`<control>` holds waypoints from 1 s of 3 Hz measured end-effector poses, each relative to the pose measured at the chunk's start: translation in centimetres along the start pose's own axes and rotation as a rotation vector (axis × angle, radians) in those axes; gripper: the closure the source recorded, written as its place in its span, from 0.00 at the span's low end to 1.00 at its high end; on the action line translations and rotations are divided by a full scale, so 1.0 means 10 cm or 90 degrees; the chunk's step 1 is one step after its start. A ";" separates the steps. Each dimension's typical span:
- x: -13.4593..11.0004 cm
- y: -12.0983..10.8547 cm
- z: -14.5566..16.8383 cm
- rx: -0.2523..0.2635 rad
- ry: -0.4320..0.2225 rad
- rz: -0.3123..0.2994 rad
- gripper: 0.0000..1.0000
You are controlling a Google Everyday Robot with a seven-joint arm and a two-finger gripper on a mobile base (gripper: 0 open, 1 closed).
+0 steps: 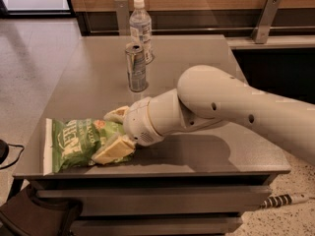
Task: Pick green jalapeno chip bag
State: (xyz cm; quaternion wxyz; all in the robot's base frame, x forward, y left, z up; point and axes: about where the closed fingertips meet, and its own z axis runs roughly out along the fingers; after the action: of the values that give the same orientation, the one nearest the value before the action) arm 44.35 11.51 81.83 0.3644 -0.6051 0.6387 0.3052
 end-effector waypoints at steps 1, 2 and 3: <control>-0.02 0.02 0.01 -0.001 0.001 -0.003 0.88; -0.02 0.02 0.01 -0.001 0.001 -0.003 1.00; -0.02 0.02 0.00 -0.001 0.001 -0.004 1.00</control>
Offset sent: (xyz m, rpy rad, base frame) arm -0.0009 0.0010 0.0008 -0.0011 -0.0022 0.0023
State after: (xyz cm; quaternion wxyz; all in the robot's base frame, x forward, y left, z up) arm 44.19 11.69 82.01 0.3644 -0.6073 0.6370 0.3042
